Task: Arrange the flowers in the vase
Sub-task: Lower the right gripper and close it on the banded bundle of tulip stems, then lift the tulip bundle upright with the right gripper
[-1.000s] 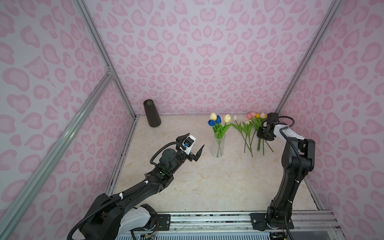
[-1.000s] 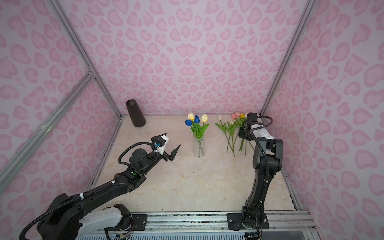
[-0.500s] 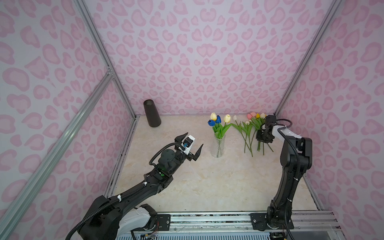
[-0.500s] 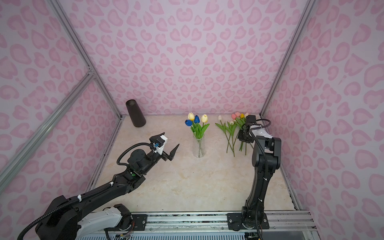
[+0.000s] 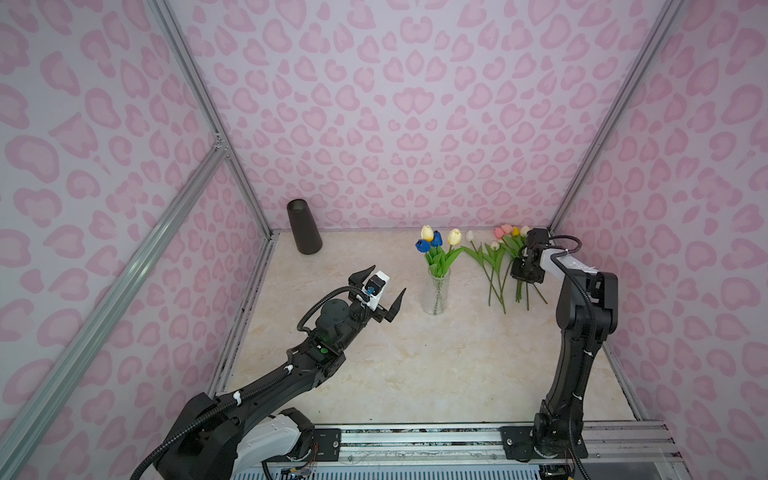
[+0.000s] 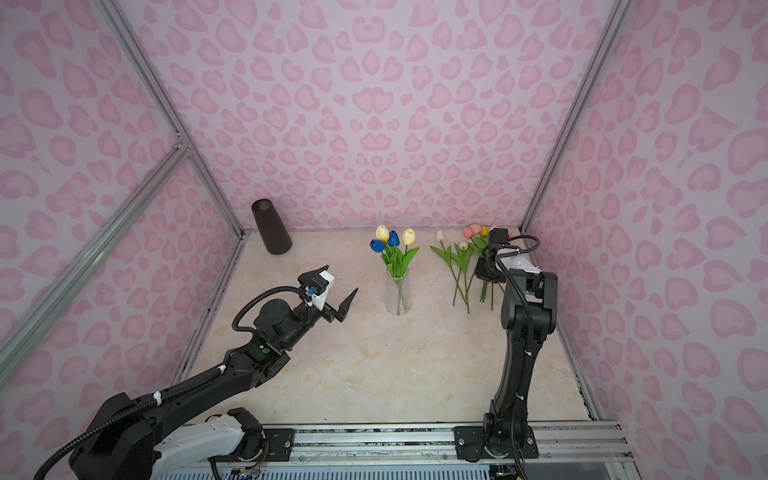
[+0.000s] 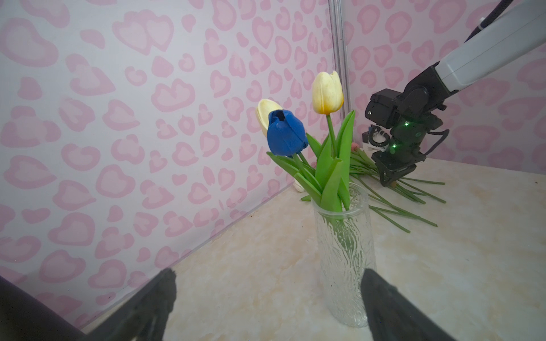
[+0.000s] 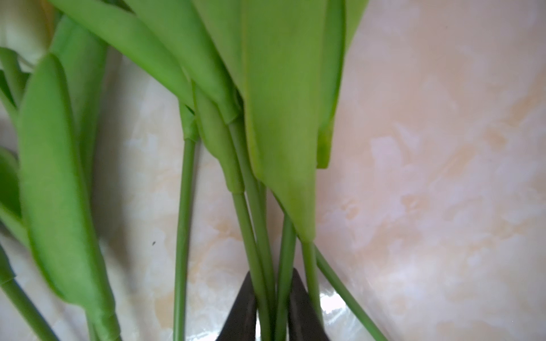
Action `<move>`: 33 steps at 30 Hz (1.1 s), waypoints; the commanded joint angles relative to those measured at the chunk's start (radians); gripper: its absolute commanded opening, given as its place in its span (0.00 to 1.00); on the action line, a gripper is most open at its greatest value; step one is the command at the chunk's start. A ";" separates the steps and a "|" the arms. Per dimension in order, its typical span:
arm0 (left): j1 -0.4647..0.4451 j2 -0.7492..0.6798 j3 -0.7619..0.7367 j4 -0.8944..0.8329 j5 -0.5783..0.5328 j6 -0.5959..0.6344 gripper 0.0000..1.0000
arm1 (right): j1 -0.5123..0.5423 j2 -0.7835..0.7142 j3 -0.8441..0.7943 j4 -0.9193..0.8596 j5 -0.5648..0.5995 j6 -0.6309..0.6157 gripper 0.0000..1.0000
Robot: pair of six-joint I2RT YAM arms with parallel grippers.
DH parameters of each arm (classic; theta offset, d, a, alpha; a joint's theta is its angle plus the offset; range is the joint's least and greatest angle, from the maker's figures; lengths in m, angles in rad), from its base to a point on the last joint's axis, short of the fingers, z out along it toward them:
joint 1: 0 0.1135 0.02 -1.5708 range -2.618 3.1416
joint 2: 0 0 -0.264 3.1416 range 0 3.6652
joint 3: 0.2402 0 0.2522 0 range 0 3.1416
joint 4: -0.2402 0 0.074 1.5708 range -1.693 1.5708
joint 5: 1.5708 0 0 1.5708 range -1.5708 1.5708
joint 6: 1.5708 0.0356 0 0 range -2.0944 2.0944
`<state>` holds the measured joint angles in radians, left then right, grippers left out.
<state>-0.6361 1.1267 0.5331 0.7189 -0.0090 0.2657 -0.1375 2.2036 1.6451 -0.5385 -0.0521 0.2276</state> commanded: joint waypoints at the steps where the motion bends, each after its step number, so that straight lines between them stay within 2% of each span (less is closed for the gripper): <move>1: 0.000 -0.008 -0.004 0.008 -0.009 0.010 0.98 | 0.003 0.009 -0.015 -0.007 0.026 0.009 0.16; 12: 0.001 -0.010 -0.003 0.011 -0.021 0.009 0.98 | 0.012 -0.093 -0.061 0.028 0.035 0.010 0.00; 18: 0.000 -0.020 -0.001 0.011 -0.027 0.007 0.98 | 0.027 -0.195 -0.072 0.017 0.023 -0.004 0.00; 33: 0.001 -0.033 -0.002 0.017 -0.022 -0.001 0.98 | 0.016 -0.431 -0.110 0.011 -0.294 -0.065 0.00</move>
<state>-0.6361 1.1000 0.5312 0.7059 -0.0307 0.2661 -0.1188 1.7866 1.5398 -0.5507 -0.2440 0.1963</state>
